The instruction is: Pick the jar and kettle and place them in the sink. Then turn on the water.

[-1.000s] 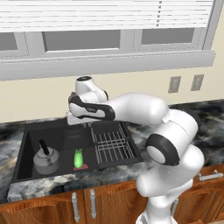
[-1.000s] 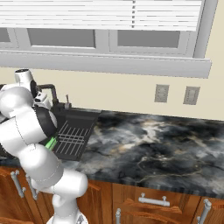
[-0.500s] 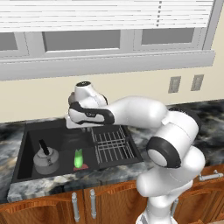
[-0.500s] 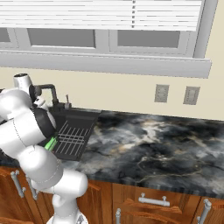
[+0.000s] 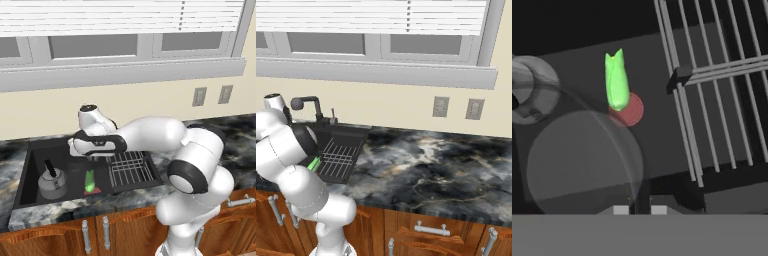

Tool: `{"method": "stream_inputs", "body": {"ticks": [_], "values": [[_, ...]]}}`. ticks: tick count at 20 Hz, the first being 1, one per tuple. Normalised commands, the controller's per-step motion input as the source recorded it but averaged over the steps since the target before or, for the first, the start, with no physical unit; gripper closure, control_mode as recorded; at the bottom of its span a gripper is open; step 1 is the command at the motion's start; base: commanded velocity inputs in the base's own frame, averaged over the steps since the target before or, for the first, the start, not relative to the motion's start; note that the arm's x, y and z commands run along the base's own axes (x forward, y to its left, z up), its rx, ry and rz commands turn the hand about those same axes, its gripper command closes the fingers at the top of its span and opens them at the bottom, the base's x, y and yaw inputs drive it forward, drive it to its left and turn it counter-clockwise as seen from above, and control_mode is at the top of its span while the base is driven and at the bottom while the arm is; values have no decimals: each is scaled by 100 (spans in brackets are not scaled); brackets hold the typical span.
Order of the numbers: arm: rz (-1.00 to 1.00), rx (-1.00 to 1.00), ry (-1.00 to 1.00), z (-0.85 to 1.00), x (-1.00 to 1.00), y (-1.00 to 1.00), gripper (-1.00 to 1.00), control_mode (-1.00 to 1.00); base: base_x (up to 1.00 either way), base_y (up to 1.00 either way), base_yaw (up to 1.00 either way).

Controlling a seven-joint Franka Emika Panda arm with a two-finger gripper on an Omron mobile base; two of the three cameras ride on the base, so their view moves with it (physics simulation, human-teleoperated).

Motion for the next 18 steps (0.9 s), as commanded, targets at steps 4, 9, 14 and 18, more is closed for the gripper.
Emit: {"method": "stream_inputs", "body": {"ticks": [4, 9, 14, 18], "values": [[-11, 0, -1, -33, -11, 21, 100, -100, 0, 0, 0], [-8, 1, 0, -42, 0, 8, 100, -100, 0, 0, 0], [-9, 0, -1, -39, 0, 13, 100, -100, 0, 0, 0], [-10, 0, 0, -32, 0, 26, 100, -100, 0, 0, 0]]}}
